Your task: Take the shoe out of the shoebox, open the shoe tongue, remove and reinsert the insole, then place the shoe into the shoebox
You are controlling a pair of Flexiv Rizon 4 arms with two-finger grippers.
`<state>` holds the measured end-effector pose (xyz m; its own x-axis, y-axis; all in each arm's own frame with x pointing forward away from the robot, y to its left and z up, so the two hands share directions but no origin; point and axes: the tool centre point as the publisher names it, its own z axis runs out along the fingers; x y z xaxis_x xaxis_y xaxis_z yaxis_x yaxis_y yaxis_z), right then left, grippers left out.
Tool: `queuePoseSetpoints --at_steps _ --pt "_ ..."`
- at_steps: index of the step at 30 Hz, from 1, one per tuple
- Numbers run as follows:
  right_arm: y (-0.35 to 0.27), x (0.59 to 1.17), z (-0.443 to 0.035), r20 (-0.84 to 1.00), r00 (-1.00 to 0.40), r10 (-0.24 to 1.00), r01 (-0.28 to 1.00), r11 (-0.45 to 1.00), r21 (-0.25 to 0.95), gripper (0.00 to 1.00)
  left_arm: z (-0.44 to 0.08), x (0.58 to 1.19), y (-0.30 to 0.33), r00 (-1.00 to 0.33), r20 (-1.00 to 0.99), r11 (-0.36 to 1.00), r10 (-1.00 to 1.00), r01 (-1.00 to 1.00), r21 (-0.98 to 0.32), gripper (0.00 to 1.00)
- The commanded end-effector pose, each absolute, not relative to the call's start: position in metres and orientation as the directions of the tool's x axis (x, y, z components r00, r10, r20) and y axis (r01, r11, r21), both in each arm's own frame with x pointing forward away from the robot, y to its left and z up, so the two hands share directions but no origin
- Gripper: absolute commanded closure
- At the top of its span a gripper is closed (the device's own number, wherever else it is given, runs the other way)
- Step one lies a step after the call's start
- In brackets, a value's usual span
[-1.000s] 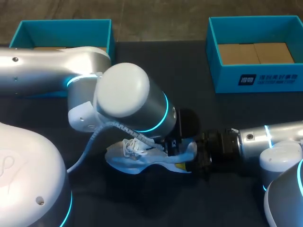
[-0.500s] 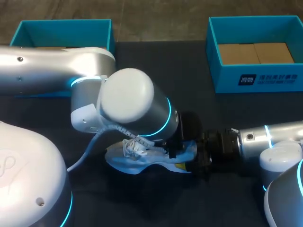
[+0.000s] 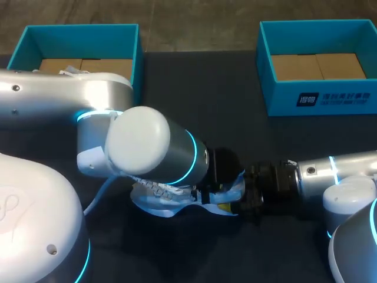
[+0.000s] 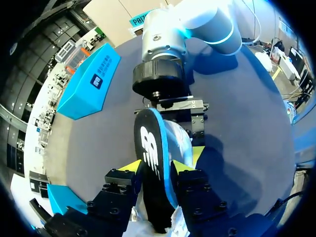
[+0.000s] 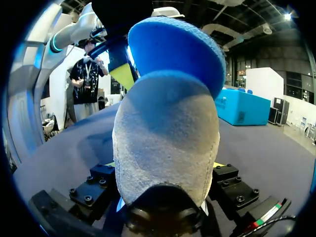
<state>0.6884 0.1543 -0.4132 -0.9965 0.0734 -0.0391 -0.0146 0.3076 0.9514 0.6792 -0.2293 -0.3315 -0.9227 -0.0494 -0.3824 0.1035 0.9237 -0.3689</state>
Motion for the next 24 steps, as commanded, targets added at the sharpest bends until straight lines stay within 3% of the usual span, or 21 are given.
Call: queuePoseSetpoints --at_steps 1,19,24 --pt "0.1557 0.6880 -0.4122 -0.039 -0.996 0.074 -0.014 0.313 0.950 1.00 -0.3414 0.6834 -0.2279 -0.917 -0.394 0.917 -0.065 0.101 -0.386 0.64" --pt "0.1557 0.6880 -0.4122 -0.039 -0.996 0.074 -0.014 0.313 0.950 1.00 -0.3510 0.6848 -0.2354 -0.881 -0.460 0.912 -0.107 0.097 -0.398 0.68" --pt "0.1557 0.6880 -0.4122 -0.039 -0.996 0.074 -0.014 0.313 0.950 1.00 -0.3496 0.6875 -0.2365 -0.874 -0.468 0.910 -0.127 0.085 -0.406 0.83"
